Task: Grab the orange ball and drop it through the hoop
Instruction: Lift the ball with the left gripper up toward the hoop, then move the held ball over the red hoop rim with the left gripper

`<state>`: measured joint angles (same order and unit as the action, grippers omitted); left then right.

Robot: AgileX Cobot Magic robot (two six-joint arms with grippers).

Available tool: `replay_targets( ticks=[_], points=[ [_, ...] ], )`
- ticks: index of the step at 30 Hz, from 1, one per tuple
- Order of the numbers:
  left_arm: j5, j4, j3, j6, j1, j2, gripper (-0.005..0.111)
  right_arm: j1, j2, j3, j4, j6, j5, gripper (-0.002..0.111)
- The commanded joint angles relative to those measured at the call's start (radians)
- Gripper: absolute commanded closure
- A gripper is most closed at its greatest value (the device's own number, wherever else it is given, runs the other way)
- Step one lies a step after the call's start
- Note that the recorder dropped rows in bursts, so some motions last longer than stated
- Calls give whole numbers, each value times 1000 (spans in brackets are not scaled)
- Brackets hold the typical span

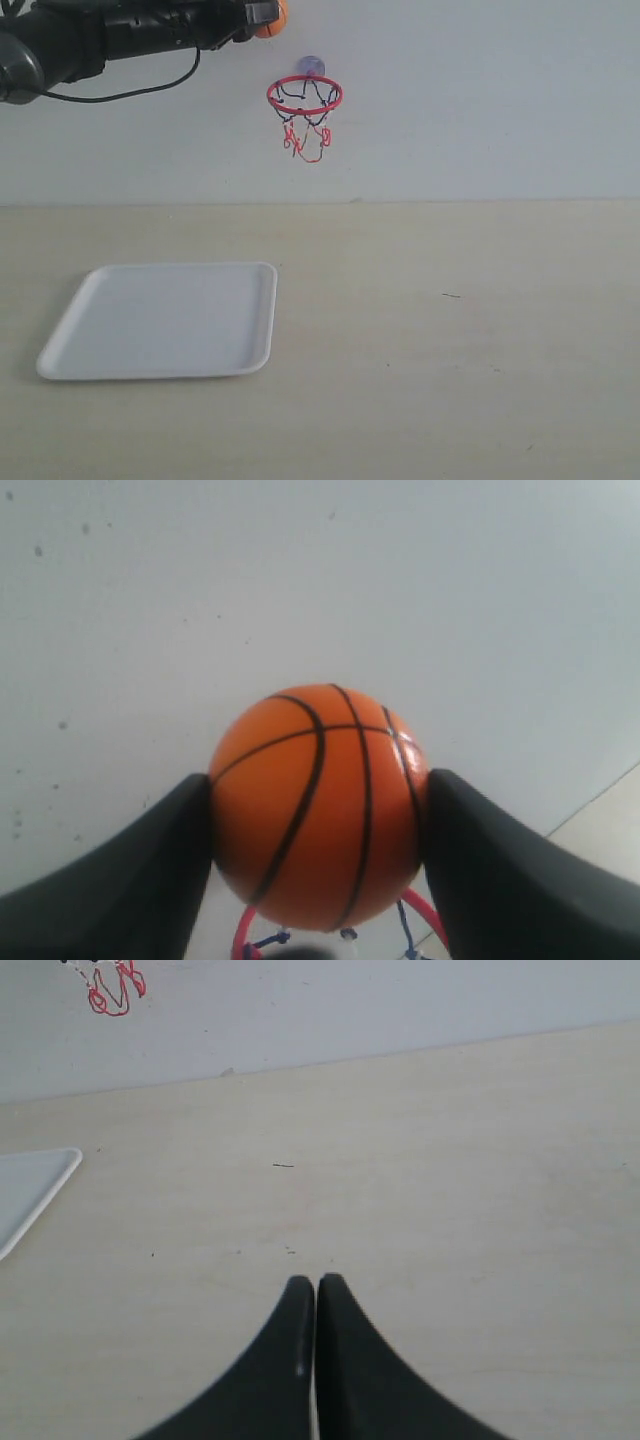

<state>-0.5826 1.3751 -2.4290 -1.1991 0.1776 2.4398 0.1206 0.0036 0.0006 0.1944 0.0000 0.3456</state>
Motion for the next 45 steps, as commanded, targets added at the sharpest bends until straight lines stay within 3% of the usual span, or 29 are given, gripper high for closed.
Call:
replay_targets(
  ticks=[1,14,29,45],
  points=[
    [77,11,-8,-15,18,27,103,3,-4,-1,-3,0,-11,109],
    [132,79,-8,-17,20,70,103,3,-4,-1,-3,0,-11,109],
    [-58,79,-8,-63,20,80,103,3,-4,-1,-3,0,-11,109],
    [-125,102,-8,-99,32,97,103,3,-4,-1,-3,0,-11,109]
  ],
)
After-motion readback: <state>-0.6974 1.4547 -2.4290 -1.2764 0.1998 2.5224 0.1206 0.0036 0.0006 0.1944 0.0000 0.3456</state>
